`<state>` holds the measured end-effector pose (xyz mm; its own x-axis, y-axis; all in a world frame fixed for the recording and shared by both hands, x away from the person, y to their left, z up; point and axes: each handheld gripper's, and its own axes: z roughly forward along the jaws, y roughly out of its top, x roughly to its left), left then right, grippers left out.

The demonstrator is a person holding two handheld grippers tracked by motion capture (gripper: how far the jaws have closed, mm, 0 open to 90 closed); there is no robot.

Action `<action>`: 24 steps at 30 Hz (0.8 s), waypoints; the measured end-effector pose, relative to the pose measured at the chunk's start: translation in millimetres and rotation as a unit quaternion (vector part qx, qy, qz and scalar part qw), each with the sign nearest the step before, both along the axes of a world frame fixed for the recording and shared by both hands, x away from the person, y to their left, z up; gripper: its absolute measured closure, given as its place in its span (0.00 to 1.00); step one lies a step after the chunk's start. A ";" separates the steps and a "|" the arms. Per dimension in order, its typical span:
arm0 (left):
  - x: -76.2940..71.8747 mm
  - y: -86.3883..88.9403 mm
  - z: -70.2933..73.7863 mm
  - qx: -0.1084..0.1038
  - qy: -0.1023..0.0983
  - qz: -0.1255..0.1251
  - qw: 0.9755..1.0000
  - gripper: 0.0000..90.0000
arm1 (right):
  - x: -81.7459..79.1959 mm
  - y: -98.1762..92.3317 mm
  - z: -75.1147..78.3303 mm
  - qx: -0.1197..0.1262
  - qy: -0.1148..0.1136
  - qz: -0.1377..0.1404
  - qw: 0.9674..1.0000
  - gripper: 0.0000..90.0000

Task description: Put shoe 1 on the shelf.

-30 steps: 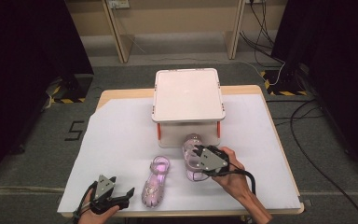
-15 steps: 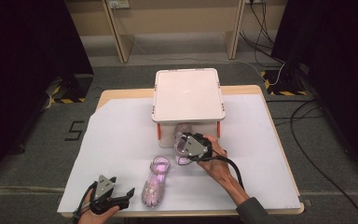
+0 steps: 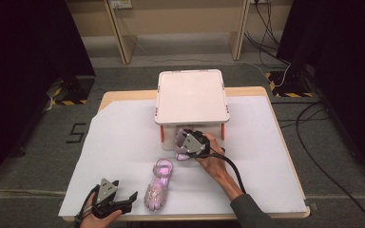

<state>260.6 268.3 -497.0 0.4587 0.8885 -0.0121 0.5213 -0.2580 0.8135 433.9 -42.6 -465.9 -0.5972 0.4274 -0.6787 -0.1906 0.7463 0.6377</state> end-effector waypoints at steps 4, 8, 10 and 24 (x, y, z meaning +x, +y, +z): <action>-0.2 -0.3 -0.3 0.000 0.001 -0.001 1.000 0.18 | 5.7 2.0 -2.3 0.003 -0.005 -0.003 1.000 0.92; -0.3 -0.6 -0.6 0.000 0.002 -0.001 1.000 0.18 | 11.9 7.6 -3.4 0.000 -0.010 -0.006 1.000 0.92; -0.3 -0.5 -0.4 -0.001 0.002 -0.001 1.000 0.18 | 15.7 10.5 -3.7 0.001 -0.013 -0.008 1.000 0.92; -0.6 -0.3 -0.5 0.001 0.004 -0.003 1.000 0.18 | 22.0 9.4 -3.5 0.044 0.007 -0.031 0.999 0.70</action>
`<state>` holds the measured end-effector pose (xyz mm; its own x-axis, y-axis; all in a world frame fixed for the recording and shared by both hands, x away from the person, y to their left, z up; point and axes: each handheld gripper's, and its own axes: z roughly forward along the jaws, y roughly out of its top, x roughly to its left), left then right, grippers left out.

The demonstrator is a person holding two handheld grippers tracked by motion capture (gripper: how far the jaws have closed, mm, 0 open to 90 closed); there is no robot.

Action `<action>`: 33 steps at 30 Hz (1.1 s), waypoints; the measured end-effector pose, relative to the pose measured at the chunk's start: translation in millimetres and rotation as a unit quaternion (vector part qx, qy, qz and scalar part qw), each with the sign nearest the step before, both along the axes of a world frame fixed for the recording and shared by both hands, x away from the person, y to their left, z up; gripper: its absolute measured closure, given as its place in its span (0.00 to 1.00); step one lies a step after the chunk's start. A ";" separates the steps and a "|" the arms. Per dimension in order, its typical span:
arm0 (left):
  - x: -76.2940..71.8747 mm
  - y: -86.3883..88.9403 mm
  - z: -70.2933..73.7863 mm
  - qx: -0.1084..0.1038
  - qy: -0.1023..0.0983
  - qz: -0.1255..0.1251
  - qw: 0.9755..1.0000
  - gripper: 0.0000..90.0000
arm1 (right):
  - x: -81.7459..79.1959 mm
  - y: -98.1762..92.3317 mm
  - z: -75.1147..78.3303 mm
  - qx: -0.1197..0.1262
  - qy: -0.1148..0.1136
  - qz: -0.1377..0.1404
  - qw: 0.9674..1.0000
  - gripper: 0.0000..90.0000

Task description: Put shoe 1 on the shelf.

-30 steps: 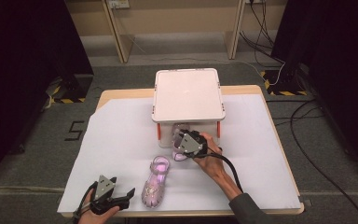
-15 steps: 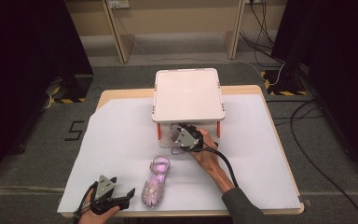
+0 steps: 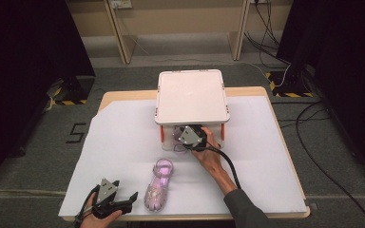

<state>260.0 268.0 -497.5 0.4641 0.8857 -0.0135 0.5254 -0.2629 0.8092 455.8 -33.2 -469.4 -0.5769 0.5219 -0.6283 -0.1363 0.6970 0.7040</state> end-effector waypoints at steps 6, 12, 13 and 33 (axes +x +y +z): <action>-0.4 -0.7 -0.2 0.001 0.001 -0.001 1.000 0.18 | -10.7 -1.6 8.0 0.029 0.031 0.003 0.999 0.61; -0.1 -1.1 -0.3 0.000 0.000 0.000 1.000 0.18 | -36.1 -16.1 12.7 0.095 0.080 -0.003 0.992 0.52; -0.1 -1.2 -0.4 0.001 0.000 -0.001 1.000 0.18 | -40.2 -18.0 11.8 0.106 0.085 0.001 0.991 0.49; 0.0 -0.7 0.3 0.001 -0.001 0.000 1.000 0.18 | -53.0 -5.4 -23.6 0.083 0.174 -0.016 0.981 0.29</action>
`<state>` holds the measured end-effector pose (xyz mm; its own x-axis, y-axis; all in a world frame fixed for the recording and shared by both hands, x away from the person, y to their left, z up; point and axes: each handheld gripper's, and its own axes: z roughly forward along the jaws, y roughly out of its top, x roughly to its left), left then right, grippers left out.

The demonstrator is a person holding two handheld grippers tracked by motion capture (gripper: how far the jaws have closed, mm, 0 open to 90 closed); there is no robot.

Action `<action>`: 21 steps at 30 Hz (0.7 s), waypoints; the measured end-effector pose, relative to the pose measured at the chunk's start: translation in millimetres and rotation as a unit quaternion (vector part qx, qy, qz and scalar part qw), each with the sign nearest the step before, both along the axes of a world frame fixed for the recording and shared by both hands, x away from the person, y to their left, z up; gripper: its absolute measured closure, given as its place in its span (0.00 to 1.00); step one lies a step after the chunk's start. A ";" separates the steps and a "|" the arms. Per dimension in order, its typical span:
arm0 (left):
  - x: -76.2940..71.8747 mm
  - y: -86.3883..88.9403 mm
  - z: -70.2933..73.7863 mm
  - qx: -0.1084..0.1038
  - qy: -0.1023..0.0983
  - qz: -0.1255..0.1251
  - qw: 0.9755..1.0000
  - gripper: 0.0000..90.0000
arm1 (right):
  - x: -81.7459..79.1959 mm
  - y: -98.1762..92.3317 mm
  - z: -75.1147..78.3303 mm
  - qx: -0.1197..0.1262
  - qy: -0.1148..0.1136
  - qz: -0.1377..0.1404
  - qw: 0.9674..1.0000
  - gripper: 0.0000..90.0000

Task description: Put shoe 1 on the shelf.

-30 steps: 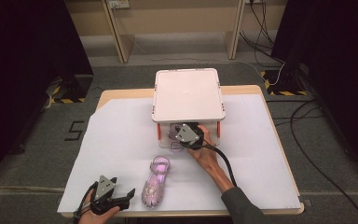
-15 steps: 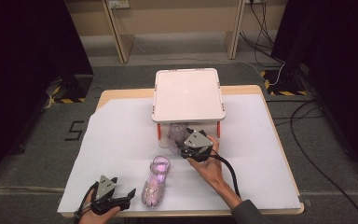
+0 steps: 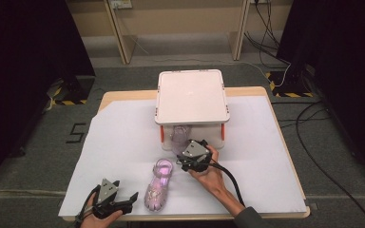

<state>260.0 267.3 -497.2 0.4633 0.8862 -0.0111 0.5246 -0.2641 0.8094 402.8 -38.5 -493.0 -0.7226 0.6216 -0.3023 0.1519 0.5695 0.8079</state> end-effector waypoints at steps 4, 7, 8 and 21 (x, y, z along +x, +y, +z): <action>-0.1 -0.2 -0.2 0.000 -0.001 0.000 1.000 0.18 | 4.1 2.5 -4.1 -0.019 -0.015 0.001 1.000 0.31; 0.0 -0.2 -0.7 0.002 0.001 -0.001 1.000 0.18 | 4.8 4.0 -3.7 -0.020 -0.015 -0.003 1.000 0.32; -0.2 -0.3 -0.5 0.000 0.000 0.000 1.000 0.18 | 4.6 4.8 -3.4 -0.024 -0.019 -0.002 1.000 0.33; -0.1 -0.1 -0.7 -0.001 0.001 0.000 1.000 0.18 | 21.3 9.5 -1.6 -0.053 -0.040 -0.025 0.997 0.35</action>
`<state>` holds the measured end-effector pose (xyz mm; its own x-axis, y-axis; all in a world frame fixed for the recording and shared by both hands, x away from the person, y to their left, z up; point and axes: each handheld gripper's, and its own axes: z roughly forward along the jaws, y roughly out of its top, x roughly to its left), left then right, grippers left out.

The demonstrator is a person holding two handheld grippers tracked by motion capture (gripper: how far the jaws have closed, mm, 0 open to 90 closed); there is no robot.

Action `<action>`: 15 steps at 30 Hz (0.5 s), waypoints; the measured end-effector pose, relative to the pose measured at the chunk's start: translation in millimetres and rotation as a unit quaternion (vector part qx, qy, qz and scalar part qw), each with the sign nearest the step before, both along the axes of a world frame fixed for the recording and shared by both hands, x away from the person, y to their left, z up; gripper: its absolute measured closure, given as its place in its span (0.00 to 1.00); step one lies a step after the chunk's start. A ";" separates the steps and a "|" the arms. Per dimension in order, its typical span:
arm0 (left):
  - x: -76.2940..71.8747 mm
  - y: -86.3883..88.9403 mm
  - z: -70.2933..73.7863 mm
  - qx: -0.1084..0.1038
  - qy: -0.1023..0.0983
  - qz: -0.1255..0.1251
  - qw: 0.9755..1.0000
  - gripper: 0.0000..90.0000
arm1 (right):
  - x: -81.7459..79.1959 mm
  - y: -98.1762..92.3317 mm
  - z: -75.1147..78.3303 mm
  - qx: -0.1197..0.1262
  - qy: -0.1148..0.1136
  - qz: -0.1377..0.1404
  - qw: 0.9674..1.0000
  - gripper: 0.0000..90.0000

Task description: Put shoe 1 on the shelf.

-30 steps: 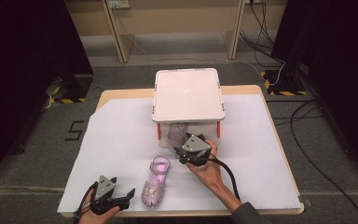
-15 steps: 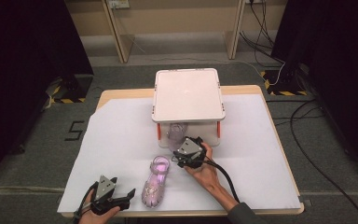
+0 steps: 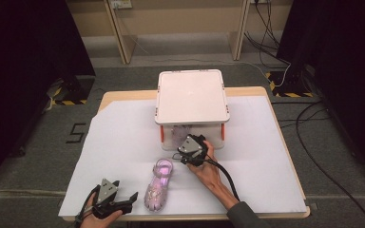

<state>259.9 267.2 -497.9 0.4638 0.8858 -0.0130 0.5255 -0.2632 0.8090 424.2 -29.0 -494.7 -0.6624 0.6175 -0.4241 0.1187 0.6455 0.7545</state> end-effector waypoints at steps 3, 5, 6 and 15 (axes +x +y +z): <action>-0.4 -0.1 0.2 0.000 0.000 0.000 1.000 0.18 | 5.1 -1.5 -1.6 0.001 0.007 -0.008 1.000 0.36; -0.3 0.2 0.2 0.000 0.000 0.000 1.000 0.18 | 6.1 -3.1 -1.5 0.003 0.010 -0.012 1.000 0.37; -0.2 0.2 -0.1 0.000 0.000 0.000 1.000 0.18 | 6.8 -4.1 -0.5 -0.001 0.008 -0.009 1.000 0.37; -0.2 0.5 0.5 0.001 -0.001 0.001 1.000 0.18 | 4.2 -11.8 6.0 0.025 0.015 -0.016 0.999 0.39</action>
